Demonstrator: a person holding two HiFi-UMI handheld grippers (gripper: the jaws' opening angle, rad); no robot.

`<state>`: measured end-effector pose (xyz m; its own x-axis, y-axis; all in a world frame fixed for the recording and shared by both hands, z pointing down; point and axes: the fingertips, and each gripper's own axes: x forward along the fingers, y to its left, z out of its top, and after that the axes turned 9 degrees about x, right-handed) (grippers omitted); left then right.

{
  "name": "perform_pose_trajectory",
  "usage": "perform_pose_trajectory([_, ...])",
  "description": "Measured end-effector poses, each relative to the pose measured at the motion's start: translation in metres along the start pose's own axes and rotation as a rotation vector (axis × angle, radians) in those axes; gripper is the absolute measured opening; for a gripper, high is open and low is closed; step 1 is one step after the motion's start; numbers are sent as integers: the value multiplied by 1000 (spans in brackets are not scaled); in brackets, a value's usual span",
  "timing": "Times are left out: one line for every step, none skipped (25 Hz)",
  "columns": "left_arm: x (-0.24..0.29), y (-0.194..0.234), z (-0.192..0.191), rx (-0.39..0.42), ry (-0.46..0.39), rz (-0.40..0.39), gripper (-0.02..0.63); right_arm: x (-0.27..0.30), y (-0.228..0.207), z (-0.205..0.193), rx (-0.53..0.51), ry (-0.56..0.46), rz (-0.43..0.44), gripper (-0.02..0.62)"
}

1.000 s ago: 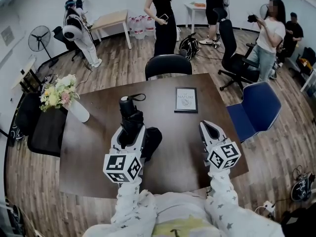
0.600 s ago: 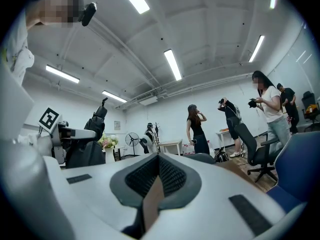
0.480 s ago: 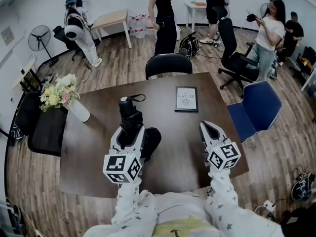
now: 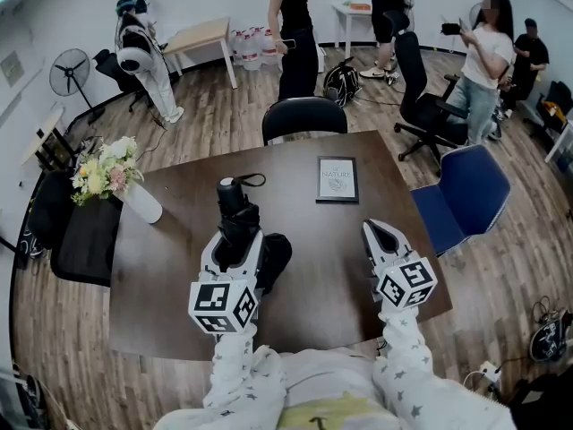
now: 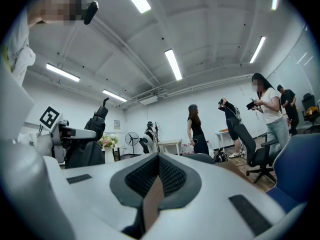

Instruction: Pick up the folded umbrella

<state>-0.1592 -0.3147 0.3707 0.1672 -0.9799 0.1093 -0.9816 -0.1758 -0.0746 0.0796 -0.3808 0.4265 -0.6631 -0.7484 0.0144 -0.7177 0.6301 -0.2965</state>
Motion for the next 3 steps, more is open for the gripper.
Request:
perform_pose_trajectory([0,0,0,1,1,0,245,0,0,0,-1,-1,-2,21])
perform_pose_trajectory([0,0,-1,1,2,0,245,0,-1,1,-1,-2,-3,21])
perform_pose_trajectory([0,0,-1,2,4,0,245,0,-1,1,-1,-3,-5,21])
